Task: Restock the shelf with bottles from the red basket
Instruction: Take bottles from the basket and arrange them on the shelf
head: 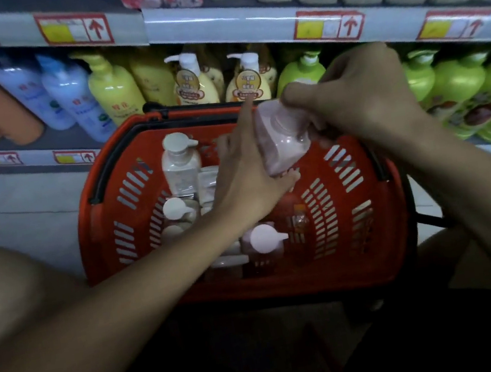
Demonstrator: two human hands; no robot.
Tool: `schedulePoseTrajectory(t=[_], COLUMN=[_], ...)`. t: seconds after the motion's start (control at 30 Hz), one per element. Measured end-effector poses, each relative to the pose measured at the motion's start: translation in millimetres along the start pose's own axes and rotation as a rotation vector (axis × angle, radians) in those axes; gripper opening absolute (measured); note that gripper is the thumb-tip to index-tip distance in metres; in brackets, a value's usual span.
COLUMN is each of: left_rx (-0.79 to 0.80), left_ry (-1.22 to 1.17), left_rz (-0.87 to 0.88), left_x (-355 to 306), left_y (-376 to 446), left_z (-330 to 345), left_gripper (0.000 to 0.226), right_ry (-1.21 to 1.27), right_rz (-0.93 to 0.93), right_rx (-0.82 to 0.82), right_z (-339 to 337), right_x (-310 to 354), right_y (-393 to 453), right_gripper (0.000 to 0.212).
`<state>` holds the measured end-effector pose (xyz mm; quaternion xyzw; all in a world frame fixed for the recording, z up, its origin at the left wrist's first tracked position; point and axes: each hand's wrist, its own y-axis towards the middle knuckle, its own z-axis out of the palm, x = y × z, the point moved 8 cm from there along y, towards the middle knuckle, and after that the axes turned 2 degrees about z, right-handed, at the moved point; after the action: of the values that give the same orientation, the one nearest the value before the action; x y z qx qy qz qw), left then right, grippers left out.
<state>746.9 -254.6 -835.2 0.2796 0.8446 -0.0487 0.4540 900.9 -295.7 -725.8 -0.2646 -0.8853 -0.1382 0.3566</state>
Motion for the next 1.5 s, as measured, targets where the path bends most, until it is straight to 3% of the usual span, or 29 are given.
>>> schedulePoseTrajectory(t=[0.1, 0.17, 0.23, 0.3, 0.37, 0.43, 0.53, 0.6, 0.7, 0.8, 0.97, 1.27, 1.5], left_rx=[-0.151, -0.140, -0.071, 0.016, 0.134, 0.275, 0.380, 0.348, 0.236, 0.081, -0.136, -0.083, -0.178], left_ry=[-0.098, -0.282, -0.485, -0.732, -0.979, -1.185, -1.424, -1.407, -1.143, -0.995, -0.903, -0.737, -0.679], left_rz=[-0.052, -0.194, -0.340, -0.436, -0.460, -0.460, -0.417, -0.437, -0.453, -0.368, -0.186, 0.146, 0.301], left_x=[1, 13, 25, 30, 22, 11, -5, -8, -20, -43, -87, -226, -280], left_y=[10, 22, 31, 36, 34, 29, 27, 28, 38, 43, 35, 46, 59], left_z=[-8, -18, -25, -30, -31, -30, -36, -39, -45, -68, -115, -180, -197], left_gripper=[0.105, 0.102, 0.100, 0.091, 0.071, 0.057, 0.054, 0.052, 0.054, 0.056, 0.046, 0.044, 0.056], right_ry=[-0.003, 0.327, 0.516, 0.323, 0.233, 0.303, 0.460, 0.504, 0.598, 0.657, 0.793, 1.058, 0.902], right_rz=[-0.105, -0.028, 0.022, -0.036, -0.003, 0.016, 0.043, 0.078, 0.103, -0.022, -0.163, -0.308, -0.471], right_rx=[-0.045, 0.080, 0.140, 0.192, 0.488, 0.722, 0.610, 0.478, 0.300, 0.177, -0.061, -0.169, -0.204], right_z=[3, 9, 10, 12, 37, 64, 78, 79, 66, 45, -14, -121, -183], right_x=[21, 16, 4, -8, -20, -25, -26, -26, -22, 5, 46, 109, 139], right_y=[-7, -3, 4, 12, 4, -17, -30, -32, -30, -34, -40, -36, -35], right_gripper=[0.061, 0.064, 0.063, 0.058, 0.064, 0.073, 0.090, 0.089, 0.074, 0.058, 0.053, 0.052, 0.040])
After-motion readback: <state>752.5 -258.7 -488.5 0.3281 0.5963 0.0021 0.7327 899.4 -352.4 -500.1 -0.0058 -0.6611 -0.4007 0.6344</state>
